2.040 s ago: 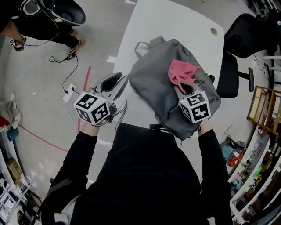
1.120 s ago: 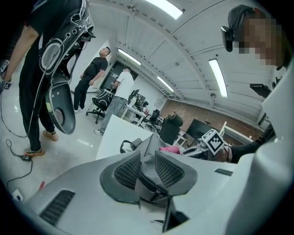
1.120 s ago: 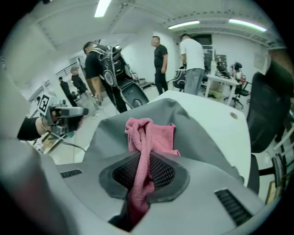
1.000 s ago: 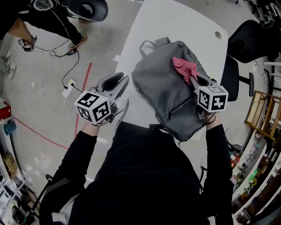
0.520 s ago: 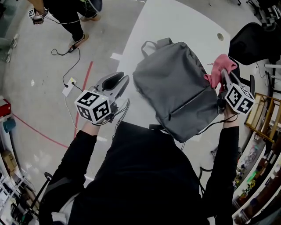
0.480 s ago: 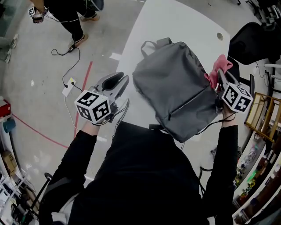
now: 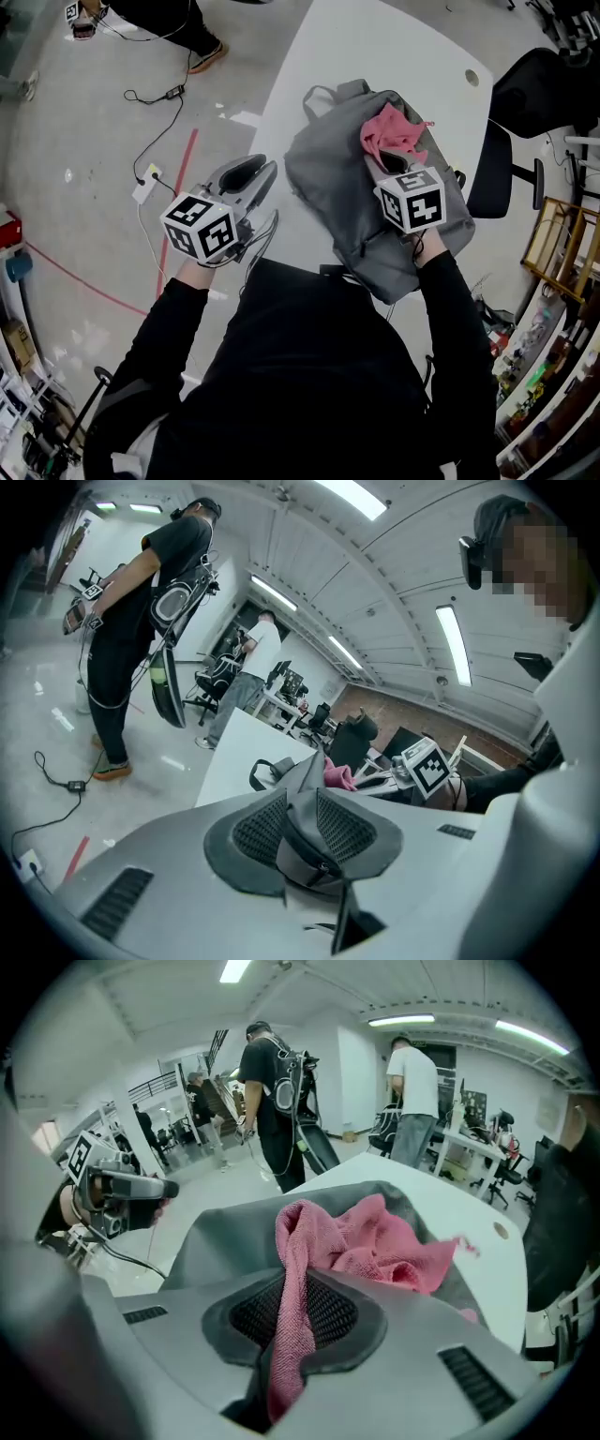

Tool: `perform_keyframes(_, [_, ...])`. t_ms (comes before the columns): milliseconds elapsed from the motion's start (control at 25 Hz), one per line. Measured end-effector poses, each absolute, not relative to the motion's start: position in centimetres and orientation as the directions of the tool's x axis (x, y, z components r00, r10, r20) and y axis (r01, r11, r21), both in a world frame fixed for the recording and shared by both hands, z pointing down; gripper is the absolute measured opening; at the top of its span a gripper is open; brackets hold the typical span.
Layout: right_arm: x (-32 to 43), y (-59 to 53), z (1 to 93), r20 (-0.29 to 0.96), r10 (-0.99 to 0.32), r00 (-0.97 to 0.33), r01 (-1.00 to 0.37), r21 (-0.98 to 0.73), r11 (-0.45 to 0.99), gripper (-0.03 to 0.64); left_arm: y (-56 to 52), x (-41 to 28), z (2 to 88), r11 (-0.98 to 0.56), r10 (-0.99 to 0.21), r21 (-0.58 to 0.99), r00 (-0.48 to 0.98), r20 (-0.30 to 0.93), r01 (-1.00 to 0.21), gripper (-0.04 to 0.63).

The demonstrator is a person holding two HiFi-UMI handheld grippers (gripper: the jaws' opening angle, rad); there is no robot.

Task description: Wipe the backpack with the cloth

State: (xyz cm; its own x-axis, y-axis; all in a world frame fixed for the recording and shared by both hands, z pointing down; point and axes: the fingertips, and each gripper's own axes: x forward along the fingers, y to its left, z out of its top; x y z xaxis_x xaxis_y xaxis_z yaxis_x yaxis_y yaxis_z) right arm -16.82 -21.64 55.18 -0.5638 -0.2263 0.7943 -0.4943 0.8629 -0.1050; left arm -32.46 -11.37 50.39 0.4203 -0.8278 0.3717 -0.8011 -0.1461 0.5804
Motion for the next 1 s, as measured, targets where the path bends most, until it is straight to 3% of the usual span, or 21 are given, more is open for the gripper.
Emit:
perform_keyframes(200, [-20.8, -14.4, 56.5, 0.814, -0.043, -0.580, -0.336, -0.190, 0.923, 0.055, -11.1, -32.6, 51.2, -0.134, -0.826, 0.597, 0.422, 0.374, -0.791, 0.112])
perform_keyframes(400, [-24.1, -8.6, 54.6, 0.742, 0.156, -0.652, -0.151, -0.329, 0.932, 0.055, -11.2, -32.9, 51.4, -0.131, -0.830, 0.604, 0.420, 0.367, -0.786, 0.112])
perform_keyframes(560, [-22.6, -8.6, 54.8, 0.739, 0.228, -0.634, -0.063, -0.343, 0.937, 0.055, -11.2, -32.5, 51.1, -0.144, -0.831, 0.604, 0.428, 0.356, -0.784, 0.112])
perform_keyframes(760, [-17.2, -14.6, 57.2, 0.854, 0.059, -0.517, -0.216, -0.197, 0.956, 0.055, -9.4, -32.5, 50.9, -0.141, -0.832, 0.599, 0.422, 0.360, -0.788, 0.112])
perform_keyframes(1000, [-13.2, -23.2, 56.1, 0.892, -0.195, -0.407, -0.353, 0.043, 0.935, 0.055, -8.5, -33.4, 51.1, -0.121, -0.834, 0.600, 0.409, 0.371, -0.791, 0.112])
